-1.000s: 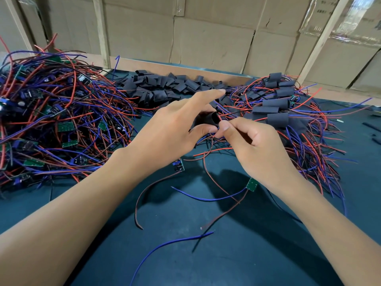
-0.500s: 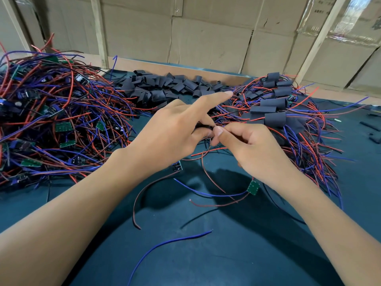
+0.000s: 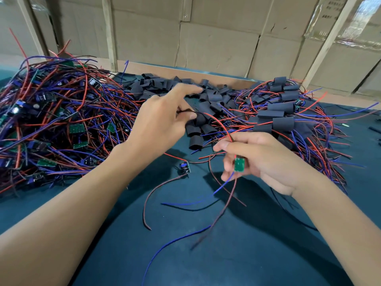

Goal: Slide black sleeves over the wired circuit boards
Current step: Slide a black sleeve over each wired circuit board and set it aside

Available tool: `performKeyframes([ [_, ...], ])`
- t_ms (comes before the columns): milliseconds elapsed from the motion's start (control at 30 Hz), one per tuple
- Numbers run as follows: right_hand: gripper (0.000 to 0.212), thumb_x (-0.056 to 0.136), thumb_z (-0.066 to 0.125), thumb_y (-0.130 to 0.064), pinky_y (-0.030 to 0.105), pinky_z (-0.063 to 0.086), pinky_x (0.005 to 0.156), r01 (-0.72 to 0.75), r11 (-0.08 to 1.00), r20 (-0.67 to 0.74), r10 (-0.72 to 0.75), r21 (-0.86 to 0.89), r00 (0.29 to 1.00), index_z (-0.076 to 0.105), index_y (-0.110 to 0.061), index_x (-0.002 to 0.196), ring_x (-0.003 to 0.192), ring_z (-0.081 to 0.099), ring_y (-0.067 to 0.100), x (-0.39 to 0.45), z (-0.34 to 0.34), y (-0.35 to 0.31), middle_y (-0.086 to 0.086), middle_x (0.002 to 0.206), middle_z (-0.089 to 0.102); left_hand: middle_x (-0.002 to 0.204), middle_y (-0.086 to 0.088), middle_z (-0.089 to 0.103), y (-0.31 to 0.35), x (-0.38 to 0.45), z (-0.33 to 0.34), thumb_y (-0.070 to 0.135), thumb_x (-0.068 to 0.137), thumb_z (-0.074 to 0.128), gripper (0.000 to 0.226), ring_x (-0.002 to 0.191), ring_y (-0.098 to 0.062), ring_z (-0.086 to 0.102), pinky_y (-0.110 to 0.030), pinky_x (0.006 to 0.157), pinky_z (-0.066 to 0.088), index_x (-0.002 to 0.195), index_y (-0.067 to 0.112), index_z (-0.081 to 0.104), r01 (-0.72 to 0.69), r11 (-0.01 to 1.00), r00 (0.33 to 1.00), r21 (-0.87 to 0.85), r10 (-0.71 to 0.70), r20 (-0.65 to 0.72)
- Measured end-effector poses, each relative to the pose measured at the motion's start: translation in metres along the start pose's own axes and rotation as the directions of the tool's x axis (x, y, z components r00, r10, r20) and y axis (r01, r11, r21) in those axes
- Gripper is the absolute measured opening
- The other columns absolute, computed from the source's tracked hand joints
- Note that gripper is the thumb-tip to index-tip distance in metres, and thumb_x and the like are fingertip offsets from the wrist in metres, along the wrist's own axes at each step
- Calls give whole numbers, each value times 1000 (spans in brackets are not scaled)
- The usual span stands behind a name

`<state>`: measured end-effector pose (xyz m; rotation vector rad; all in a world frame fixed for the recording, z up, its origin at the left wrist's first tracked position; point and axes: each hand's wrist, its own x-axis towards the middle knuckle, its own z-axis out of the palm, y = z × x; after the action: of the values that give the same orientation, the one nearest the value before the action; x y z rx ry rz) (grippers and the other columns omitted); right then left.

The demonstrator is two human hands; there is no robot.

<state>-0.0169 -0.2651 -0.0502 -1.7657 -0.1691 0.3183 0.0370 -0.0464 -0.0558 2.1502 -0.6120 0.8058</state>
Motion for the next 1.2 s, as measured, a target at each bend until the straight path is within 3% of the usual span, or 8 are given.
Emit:
performKeyframes([
  [67,17,98,65,-22,34,55,51,-33,996,12,32,88,999,74,-9,104,51,60,26,0,-3,-2,10,70,63,83,14,72,-7,3,-3,14,87,74,44,86,-7,67,-35,91,52,126,29,62,60,997,996,-51,-63,-56],
  [233,31,95,66,-35,28,46,43,-146,981,-56,154,126,987,71,-10,112,43,43,16,2,-11,-1,2,60,52,83,17,70,-18,4,-2,16,87,75,43,86,1,65,-11,83,47,125,28,59,96,991,987,-88,-106,-118],
  [400,24,101,58,-24,31,50,44,-20,988,-170,46,153,984,70,-11,117,50,48,18,6,-13,-1,-3,57,45,102,14,68,-17,-2,3,31,89,75,59,95,-3,63,-31,93,53,140,30,45,11,999,992,33,-16,129],
  [500,23,103,55,-21,27,40,38,54,977,-168,-19,208,986,72,-19,119,51,48,18,4,-11,-4,-3,63,47,112,8,68,-9,-6,7,32,89,74,64,103,-9,62,-39,97,52,144,28,41,-79,996,973,47,67,220],
  [667,30,104,47,-21,16,16,36,75,974,-168,-39,215,985,69,-22,125,47,36,13,2,-8,-5,-1,70,53,118,8,66,9,-8,11,33,91,72,64,113,-15,60,-41,97,50,147,27,41,-160,987,969,31,151,195],
  [867,18,98,65,-25,16,17,37,143,984,-251,-113,107,961,67,-13,110,43,32,18,3,-9,-4,8,79,72,124,6,65,25,-14,16,24,91,73,64,113,-15,56,-34,97,47,148,19,44,-261,965,947,2,255,196],
  [1000,24,90,72,-35,15,18,36,207,972,-296,-167,111,940,67,-13,98,38,31,16,4,-10,-3,12,85,75,125,-1,65,25,-14,16,17,89,72,63,114,-21,57,-36,97,46,146,16,47,-263,965,945,13,255,205],
  [1200,26,77,83,-39,14,23,34,254,956,-225,-218,145,950,77,-21,95,42,42,11,4,-13,-1,11,94,76,116,-8,69,21,-15,18,18,90,73,40,109,-28,63,-40,95,49,127,6,64,-259,965,955,40,250,160],
])
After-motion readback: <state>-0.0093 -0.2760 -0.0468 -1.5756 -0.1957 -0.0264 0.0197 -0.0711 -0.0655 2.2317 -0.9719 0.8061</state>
